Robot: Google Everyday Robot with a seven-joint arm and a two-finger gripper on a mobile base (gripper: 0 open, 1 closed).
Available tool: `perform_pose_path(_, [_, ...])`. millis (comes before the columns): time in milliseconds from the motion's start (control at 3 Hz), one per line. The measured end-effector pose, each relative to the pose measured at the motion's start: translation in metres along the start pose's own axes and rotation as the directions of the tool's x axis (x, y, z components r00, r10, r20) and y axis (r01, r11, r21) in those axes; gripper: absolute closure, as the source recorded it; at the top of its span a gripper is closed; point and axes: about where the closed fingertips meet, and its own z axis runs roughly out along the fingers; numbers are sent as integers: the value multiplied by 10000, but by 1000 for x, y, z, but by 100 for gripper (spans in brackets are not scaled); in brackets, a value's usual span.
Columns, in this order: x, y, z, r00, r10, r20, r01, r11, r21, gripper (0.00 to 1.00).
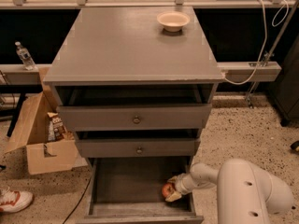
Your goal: Pick apple from bottom drawer and place on counter
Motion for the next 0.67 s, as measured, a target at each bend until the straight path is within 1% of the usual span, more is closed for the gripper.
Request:
perform_pose_path(333, [-2,2,2,9999,-65,116,65,9999,-76,56])
perform_pose_path(667, [-20,9,-33,9934,-729,881,728,9973,48,80])
